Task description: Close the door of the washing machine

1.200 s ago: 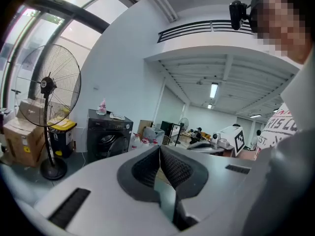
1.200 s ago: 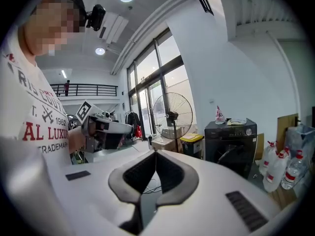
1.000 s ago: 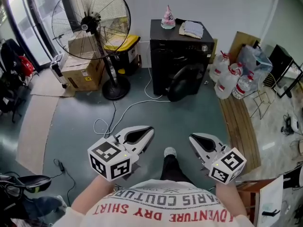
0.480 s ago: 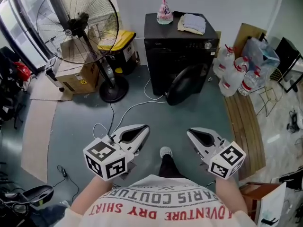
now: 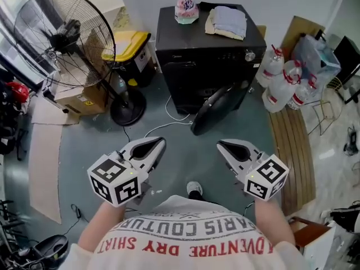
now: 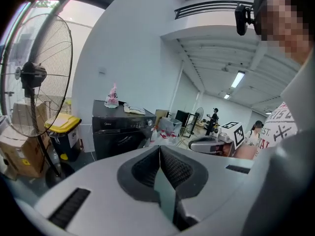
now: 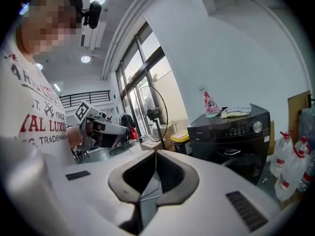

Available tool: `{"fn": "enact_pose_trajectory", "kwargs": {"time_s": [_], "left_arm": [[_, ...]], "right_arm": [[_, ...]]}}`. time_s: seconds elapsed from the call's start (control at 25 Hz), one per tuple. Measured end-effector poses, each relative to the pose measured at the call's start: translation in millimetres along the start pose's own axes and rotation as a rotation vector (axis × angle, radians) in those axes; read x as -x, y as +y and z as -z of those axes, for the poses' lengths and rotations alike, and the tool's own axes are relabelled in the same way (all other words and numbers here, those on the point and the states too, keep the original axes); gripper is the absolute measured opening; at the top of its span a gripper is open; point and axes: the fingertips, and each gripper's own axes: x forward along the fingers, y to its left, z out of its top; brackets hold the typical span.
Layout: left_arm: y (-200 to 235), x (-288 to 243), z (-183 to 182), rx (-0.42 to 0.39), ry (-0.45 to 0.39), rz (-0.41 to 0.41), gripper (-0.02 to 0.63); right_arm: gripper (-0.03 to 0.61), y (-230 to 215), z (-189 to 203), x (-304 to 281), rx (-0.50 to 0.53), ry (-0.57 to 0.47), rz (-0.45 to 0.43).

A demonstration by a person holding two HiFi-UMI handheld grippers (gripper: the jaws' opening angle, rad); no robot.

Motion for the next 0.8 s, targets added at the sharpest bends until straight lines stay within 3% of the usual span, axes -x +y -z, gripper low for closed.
{"fn": "enact_pose_trajectory", "kwargs": {"time_s": [0.28,0.44,0.8], "left_arm": [[32,-30,-23,0.002,-0.01,-0.01,0.029],[49,-42,-21,0.022,-0.015,-0.011,0.029],[81,-82,0,0.047,0.053,0.027,0.029]], "right_arm": [[0.023,-54,-10,-23,0.03,0.057,0.045],[0.023,-72,-6,-33,0.104,0.12,0.096],[0.023,-107,17,-67,0.048,0.201,0.134]]}}
